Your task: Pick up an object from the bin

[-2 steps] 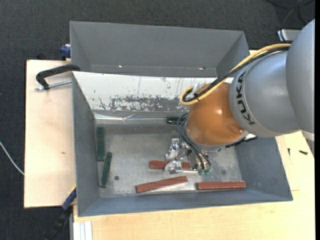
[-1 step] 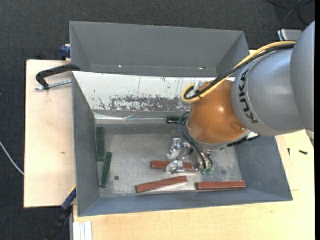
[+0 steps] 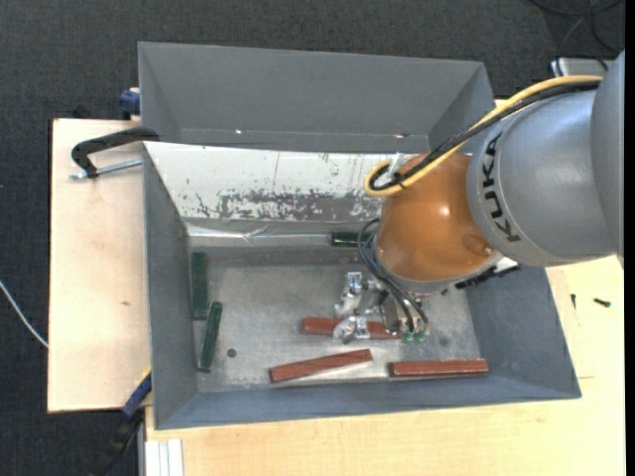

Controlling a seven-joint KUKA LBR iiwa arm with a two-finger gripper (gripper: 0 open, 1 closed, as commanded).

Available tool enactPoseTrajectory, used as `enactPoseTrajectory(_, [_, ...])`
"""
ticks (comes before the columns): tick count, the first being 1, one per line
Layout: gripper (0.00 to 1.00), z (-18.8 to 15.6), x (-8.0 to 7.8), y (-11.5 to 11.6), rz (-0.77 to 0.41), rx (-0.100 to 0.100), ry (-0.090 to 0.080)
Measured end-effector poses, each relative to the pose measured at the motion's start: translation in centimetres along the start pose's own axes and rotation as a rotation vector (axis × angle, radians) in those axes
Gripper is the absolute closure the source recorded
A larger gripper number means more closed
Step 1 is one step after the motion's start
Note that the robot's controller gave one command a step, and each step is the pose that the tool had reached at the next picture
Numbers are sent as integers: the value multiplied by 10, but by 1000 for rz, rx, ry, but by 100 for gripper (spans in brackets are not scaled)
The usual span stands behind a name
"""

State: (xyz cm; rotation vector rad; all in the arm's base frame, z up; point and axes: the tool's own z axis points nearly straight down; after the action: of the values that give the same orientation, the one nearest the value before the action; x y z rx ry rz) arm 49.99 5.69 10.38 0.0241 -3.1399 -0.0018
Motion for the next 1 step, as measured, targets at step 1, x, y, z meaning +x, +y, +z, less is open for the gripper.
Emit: enactPoseTrajectory(1, [100, -22, 0, 0, 0, 0, 0])
